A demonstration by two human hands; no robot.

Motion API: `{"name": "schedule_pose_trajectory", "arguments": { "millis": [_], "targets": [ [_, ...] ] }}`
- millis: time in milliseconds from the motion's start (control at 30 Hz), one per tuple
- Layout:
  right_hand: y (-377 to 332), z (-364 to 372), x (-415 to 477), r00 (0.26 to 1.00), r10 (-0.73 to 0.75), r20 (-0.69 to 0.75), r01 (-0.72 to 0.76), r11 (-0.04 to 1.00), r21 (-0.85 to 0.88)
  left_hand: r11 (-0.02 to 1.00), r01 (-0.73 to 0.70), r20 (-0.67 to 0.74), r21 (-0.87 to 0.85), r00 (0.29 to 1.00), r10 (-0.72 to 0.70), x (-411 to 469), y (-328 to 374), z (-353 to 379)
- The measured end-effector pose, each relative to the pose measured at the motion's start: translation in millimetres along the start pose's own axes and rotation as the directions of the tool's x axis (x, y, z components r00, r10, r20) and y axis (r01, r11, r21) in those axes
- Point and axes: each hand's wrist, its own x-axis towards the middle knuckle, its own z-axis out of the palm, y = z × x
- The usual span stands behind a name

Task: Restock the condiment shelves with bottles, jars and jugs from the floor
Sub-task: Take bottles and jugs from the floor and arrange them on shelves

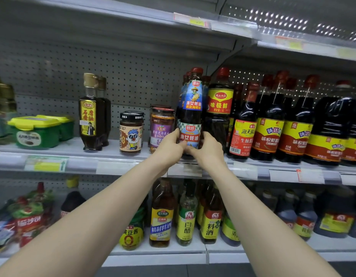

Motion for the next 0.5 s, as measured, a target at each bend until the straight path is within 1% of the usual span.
{"name": "schedule_pose_trajectory", "arguments": {
  "millis": [100, 167, 300, 500],
  "targets": [
    [1, -3, -16, 0.988, -0.053, -0.143, 0.052, 0.999, -0.011, 0.996, -0.084, -0.050, 0.036, 0.995, 0.085, -14, 4, -1],
    [2, -8, -30, 0.981, -0.069, -0.180, 0.067, 0.998, -0.018, 0.992, -0.109, -0.088, 0.064, 0.990, 0.114, -26, 7, -4],
    [4, -19, -64, 0.986, -0.057, -0.155, 0.048, 0.997, -0.058, 0.976, -0.159, -0.062, 0.150, 0.984, 0.170, -59, 10, -12],
    [-2, -25, -124, 0.993, -0.047, -0.108, 0.039, 0.997, -0.070, 0.953, -0.159, 0.022, 0.258, 0.987, 0.159, -115, 2, -26]
  ]
}}
